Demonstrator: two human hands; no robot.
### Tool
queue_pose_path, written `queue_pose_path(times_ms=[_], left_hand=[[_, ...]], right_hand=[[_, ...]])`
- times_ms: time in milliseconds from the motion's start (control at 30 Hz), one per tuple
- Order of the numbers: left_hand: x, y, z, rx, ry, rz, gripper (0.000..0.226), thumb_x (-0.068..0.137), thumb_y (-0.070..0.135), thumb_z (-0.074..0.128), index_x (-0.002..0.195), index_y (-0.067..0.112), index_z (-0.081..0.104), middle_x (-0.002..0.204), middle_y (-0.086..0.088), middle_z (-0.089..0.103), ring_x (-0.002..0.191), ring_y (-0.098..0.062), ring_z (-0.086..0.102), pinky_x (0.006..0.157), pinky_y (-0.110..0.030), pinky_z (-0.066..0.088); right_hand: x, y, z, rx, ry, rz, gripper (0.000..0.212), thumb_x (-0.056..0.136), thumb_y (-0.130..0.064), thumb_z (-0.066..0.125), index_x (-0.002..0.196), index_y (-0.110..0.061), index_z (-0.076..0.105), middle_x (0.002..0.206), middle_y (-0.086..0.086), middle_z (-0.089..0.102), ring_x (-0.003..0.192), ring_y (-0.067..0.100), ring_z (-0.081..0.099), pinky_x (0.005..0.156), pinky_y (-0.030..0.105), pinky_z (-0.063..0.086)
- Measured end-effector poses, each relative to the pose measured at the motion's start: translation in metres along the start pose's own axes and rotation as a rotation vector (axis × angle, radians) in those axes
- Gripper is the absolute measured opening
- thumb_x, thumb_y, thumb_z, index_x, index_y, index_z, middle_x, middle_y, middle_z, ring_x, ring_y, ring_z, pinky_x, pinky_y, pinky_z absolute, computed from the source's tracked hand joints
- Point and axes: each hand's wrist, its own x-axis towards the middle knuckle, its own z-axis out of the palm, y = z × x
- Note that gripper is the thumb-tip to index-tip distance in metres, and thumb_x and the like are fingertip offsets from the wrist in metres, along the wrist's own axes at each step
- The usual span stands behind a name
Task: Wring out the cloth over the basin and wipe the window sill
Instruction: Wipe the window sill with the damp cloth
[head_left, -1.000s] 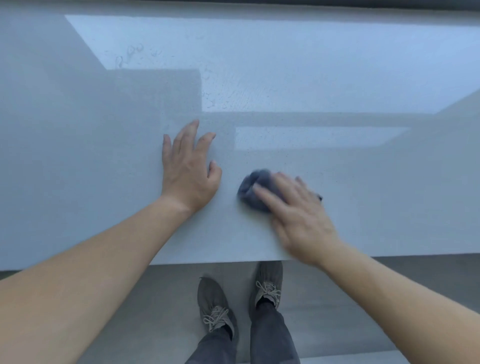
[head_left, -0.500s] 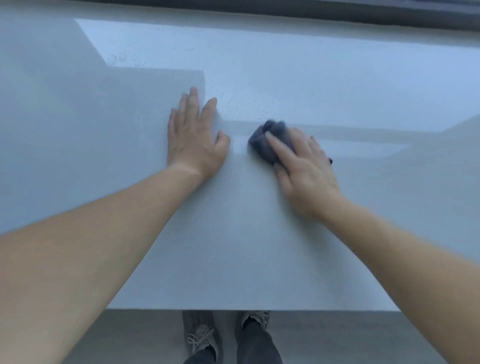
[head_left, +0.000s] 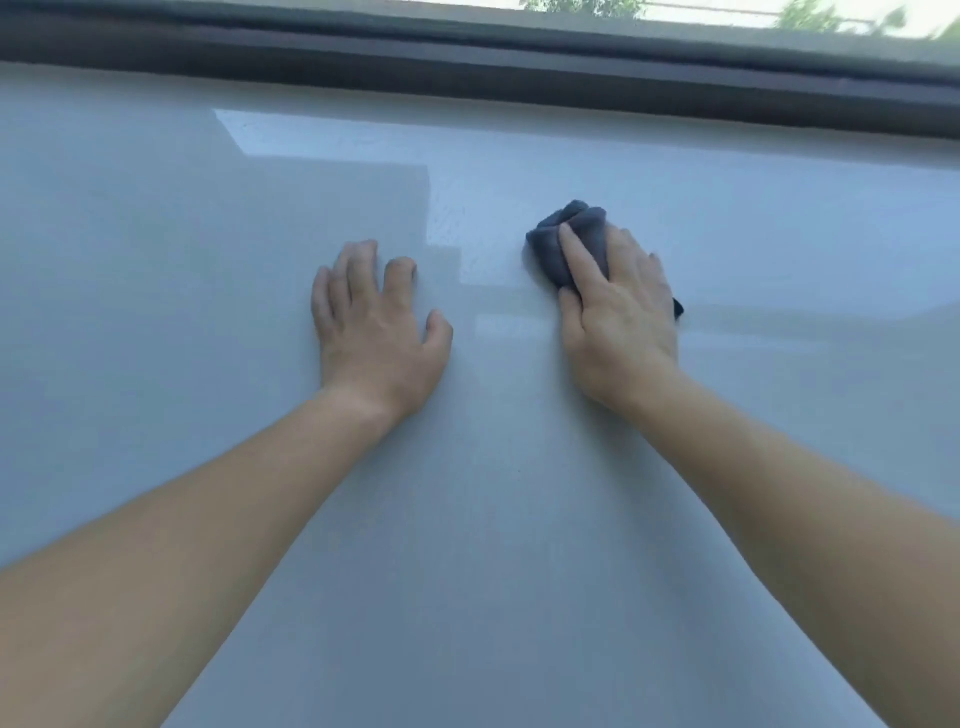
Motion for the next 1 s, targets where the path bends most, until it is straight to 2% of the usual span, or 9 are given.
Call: queue_pose_path(times_ms=[167, 233, 367, 433, 567, 733, 800, 900, 1000], left_hand=[[0.017, 0.0, 0.008, 0.064, -0.041, -0.023, 0.064, 0.096, 0.048, 0.027, 0.155, 0.027, 0.018, 0.166, -0.008, -0.001, 0.152, -0.022, -0.008, 0.122, -0.045, -0.007], [0.015, 0.002, 0.009, 0.091, -0.044, -0.02, 0.068, 0.093, 0.052, 0.02, 0.156, 0.028, 0.014, 0.166, -0.007, -0.003, 0.152, -0.021, -0.01, 0.122, -0.045, -0.007], [0.016, 0.004, 0.006, 0.122, -0.051, -0.028, 0.072, 0.09, 0.056, 0.016, 0.157, 0.028, 0.013, 0.166, -0.008, -0.003, 0.152, -0.022, -0.011, 0.123, -0.046, -0.007], [0.015, 0.005, 0.006, 0.122, -0.039, -0.028, 0.073, 0.09, 0.056, 0.017, 0.156, 0.027, 0.016, 0.166, -0.009, 0.0, 0.152, -0.023, -0.009, 0.123, -0.046, -0.006], [0.016, 0.005, 0.006, 0.125, -0.034, -0.029, 0.072, 0.09, 0.056, 0.018, 0.156, 0.026, 0.019, 0.166, -0.009, 0.002, 0.153, -0.024, -0.007, 0.123, -0.047, -0.003], [0.016, 0.006, 0.007, 0.125, -0.041, -0.037, 0.072, 0.09, 0.056, 0.02, 0.156, 0.027, 0.02, 0.167, -0.008, 0.001, 0.153, -0.022, -0.008, 0.123, -0.047, -0.003], [0.016, 0.006, 0.007, 0.115, -0.03, -0.04, 0.072, 0.089, 0.056, 0.022, 0.155, 0.026, 0.023, 0.166, -0.008, 0.004, 0.153, -0.022, -0.006, 0.123, -0.047, -0.002], [0.015, 0.007, 0.007, 0.115, -0.034, -0.041, 0.072, 0.089, 0.056, 0.022, 0.155, 0.026, 0.022, 0.166, -0.008, 0.004, 0.153, -0.022, -0.006, 0.123, -0.047, -0.002], [0.016, 0.005, 0.007, 0.12, -0.035, -0.04, 0.072, 0.089, 0.056, 0.022, 0.155, 0.026, 0.023, 0.166, -0.008, 0.005, 0.153, -0.022, -0.006, 0.123, -0.047, -0.002]], right_hand=[[-0.016, 0.005, -0.001, -0.038, -0.173, -0.441, 0.053, 0.098, -0.038, 0.029, 0.151, -0.034, 0.035, 0.158, 0.006, 0.031, 0.147, 0.028, 0.024, 0.122, 0.047, 0.014], [0.021, 0.017, -0.003, -0.053, -0.13, -0.387, 0.055, 0.096, -0.038, 0.029, 0.151, -0.034, 0.034, 0.156, 0.007, 0.033, 0.144, 0.03, 0.028, 0.121, 0.049, 0.017], [0.104, 0.01, -0.001, -0.01, 0.021, 0.021, 0.058, 0.094, -0.034, 0.031, 0.152, -0.031, 0.03, 0.152, 0.011, 0.034, 0.137, 0.033, 0.032, 0.115, 0.053, 0.022], [0.109, -0.011, 0.008, -0.034, 0.03, -0.041, 0.055, 0.097, -0.033, 0.034, 0.152, -0.029, 0.031, 0.152, 0.012, 0.034, 0.137, 0.033, 0.032, 0.115, 0.053, 0.022], [0.103, -0.021, 0.013, -0.047, -0.081, -0.405, 0.053, 0.097, -0.036, 0.034, 0.149, -0.03, 0.036, 0.153, 0.009, 0.036, 0.141, 0.033, 0.032, 0.117, 0.052, 0.021], [0.142, -0.021, 0.011, 0.008, 0.045, -0.007, 0.055, 0.098, -0.031, 0.038, 0.152, -0.031, 0.031, 0.152, 0.008, 0.034, 0.14, 0.03, 0.029, 0.119, 0.047, 0.017], [0.13, -0.033, 0.016, 0.031, 0.041, -0.089, 0.053, 0.099, -0.033, 0.038, 0.152, -0.032, 0.031, 0.156, 0.007, 0.029, 0.145, 0.03, 0.023, 0.121, 0.047, 0.01], [0.12, -0.014, 0.008, 0.005, -0.06, -0.341, 0.052, 0.098, -0.035, 0.038, 0.15, -0.031, 0.035, 0.156, 0.006, 0.033, 0.143, 0.031, 0.028, 0.12, 0.049, 0.015], [0.124, 0.037, -0.008, -0.02, 0.032, -0.195, 0.052, 0.097, -0.029, 0.041, 0.149, -0.027, 0.039, 0.15, 0.011, 0.039, 0.132, 0.035, 0.038, 0.114, 0.048, 0.026]])
